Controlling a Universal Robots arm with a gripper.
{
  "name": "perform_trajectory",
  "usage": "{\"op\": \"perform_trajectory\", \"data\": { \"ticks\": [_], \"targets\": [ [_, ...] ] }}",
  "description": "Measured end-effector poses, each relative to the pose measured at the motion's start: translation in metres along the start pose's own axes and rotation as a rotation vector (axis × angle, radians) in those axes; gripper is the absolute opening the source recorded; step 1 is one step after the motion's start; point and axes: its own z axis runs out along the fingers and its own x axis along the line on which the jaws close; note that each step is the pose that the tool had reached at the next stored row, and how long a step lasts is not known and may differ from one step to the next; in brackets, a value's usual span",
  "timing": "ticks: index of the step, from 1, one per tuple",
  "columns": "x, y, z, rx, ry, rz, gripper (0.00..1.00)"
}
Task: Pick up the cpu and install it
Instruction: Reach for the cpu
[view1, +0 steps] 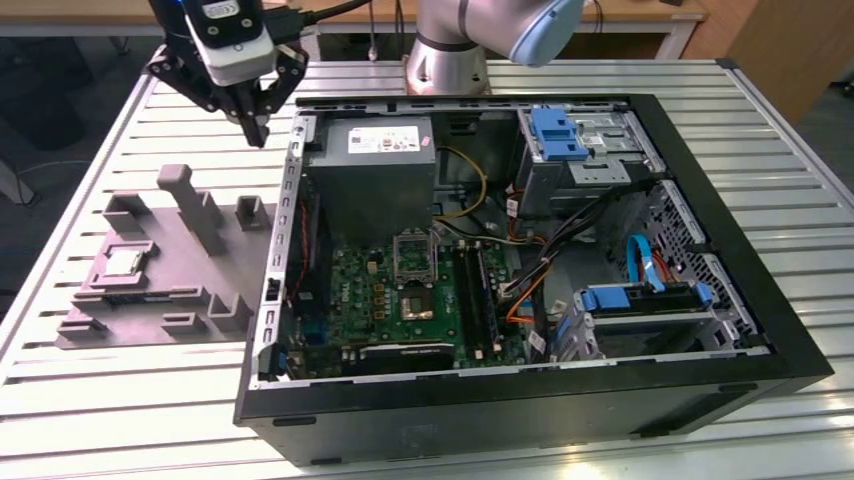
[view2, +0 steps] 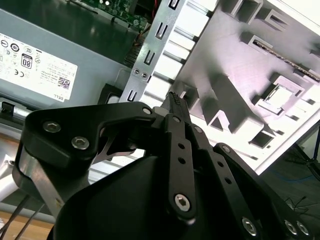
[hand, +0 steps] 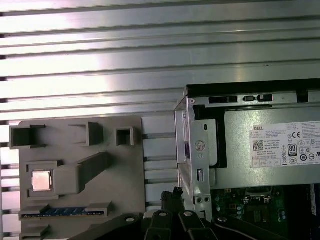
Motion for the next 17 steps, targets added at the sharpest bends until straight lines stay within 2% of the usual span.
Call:
{"op": "perform_trajectory", "data": {
  "ticks": [11,13,17],
  "targets": [
    [0.0069,-0.0005,0.0003,0.0000,0.0000,0.000,0.11],
    [0.0146,-0.0012,0.0006,0.0000,0.0000,0.000,0.11],
    [0.0170,-0.0014,0.0007,0.0000,0.0000,0.000,0.11]
  ]
}}
